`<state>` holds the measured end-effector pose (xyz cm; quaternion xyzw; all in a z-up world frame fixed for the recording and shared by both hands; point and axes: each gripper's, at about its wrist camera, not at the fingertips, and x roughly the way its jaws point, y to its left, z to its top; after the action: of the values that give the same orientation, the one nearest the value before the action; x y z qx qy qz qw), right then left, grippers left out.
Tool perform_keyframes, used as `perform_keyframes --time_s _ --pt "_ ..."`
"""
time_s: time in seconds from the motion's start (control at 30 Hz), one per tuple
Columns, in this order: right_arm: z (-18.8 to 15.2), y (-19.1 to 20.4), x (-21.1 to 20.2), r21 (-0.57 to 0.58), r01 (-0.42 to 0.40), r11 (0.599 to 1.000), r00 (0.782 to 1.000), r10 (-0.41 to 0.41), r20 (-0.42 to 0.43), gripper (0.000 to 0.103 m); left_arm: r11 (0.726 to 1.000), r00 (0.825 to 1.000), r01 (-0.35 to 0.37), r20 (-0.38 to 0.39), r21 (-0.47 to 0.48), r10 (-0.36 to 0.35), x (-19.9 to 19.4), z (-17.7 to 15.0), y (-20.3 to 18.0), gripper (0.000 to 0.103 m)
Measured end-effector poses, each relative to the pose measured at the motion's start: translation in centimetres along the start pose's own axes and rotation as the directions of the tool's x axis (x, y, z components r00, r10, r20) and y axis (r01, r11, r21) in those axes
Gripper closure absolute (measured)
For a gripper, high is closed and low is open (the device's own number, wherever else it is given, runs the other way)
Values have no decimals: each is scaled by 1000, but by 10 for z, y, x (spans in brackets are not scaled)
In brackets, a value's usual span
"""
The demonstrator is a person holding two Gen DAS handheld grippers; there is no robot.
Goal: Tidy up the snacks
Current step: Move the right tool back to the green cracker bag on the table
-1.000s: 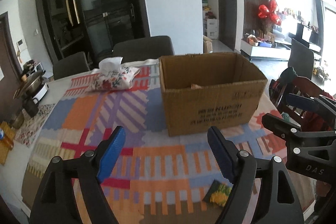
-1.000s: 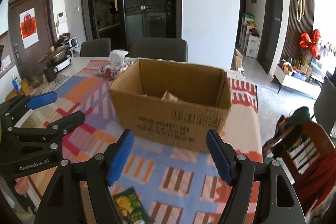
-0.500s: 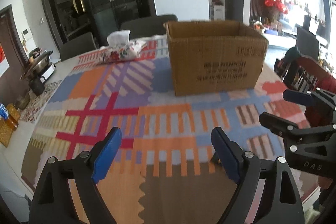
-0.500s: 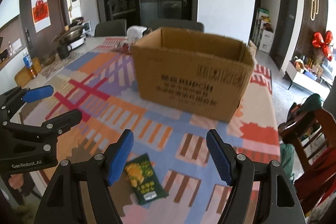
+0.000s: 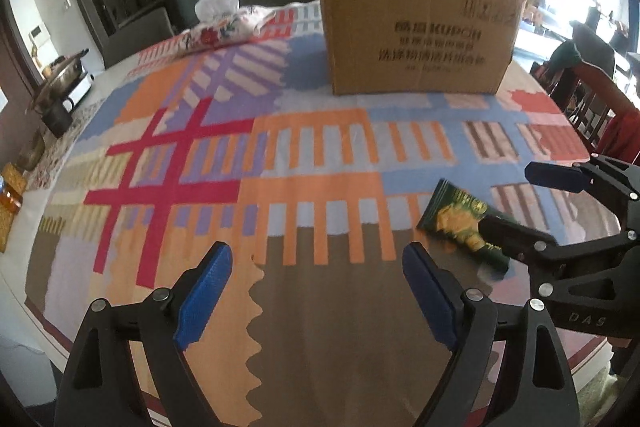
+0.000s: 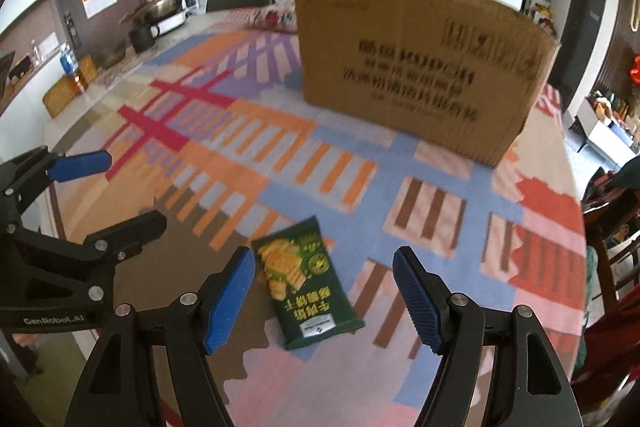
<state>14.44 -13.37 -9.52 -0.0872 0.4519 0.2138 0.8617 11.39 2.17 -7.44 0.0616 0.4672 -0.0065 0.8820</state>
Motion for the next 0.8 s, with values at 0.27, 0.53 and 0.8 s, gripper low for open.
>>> perform_keyframes --time_s 0.27,0.53,0.8 --pt "-7 6 26 -11 -9 1000 998 8 -68 31 999 997 28 -71 -34 -30 21 -8 4 16" --pt "-8 10 39 -24 -11 1000 995 9 -98 41 998 994 42 -95 -57 -47 29 -9 6 16" --pt "-8 13 38 -36 3 999 996 -6 -84 54 997 994 46 -101 -67 -52 31 -11 6 16"
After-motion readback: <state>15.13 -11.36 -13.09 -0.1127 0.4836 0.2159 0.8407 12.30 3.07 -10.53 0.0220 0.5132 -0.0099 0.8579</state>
